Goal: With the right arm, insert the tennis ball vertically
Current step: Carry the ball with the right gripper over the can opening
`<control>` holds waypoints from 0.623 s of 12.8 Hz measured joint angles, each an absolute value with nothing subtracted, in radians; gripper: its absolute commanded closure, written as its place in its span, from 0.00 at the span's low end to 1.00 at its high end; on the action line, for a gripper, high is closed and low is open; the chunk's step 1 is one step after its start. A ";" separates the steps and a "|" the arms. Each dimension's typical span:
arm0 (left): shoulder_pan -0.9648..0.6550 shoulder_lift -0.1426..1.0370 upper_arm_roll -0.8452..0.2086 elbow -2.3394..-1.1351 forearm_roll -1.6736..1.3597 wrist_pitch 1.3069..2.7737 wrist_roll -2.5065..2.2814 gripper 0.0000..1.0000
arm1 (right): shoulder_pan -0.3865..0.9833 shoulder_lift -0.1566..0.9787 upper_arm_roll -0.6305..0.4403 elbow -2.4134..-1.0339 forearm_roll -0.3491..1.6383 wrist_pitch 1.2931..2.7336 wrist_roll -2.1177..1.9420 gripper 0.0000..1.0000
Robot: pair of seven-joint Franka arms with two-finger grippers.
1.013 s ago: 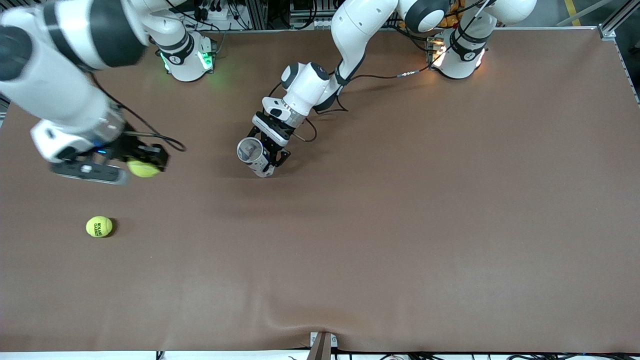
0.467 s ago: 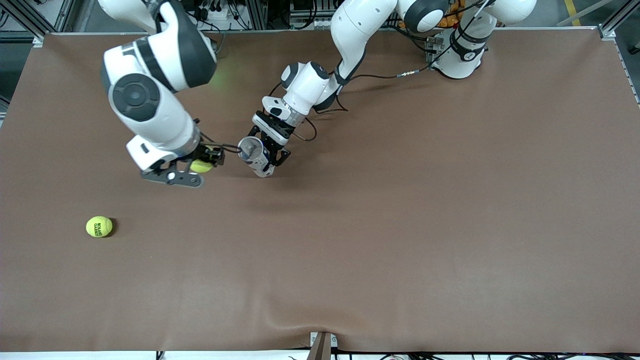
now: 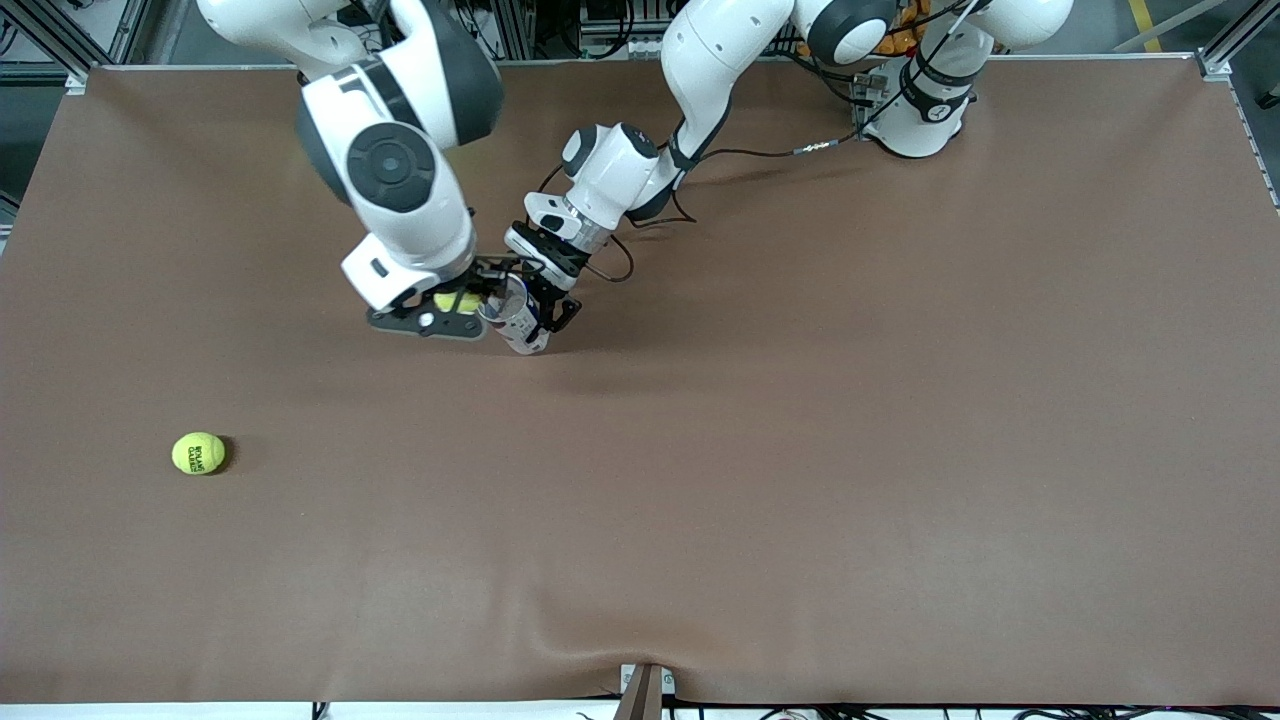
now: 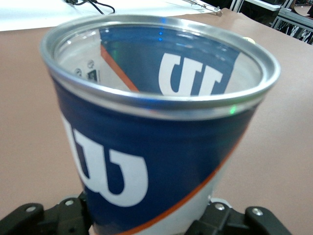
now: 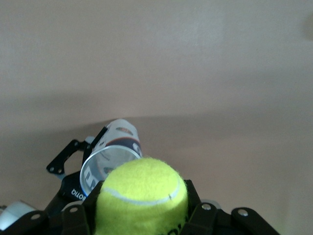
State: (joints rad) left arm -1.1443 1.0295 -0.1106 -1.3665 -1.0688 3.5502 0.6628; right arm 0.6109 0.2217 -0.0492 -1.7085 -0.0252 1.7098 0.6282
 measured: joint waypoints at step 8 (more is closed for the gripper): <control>-1.145 1.030 -0.110 -1.367 -1.069 3.551 0.663 0.26 | 0.655 0.280 -0.050 -1.752 -0.023 1.807 0.665 1.00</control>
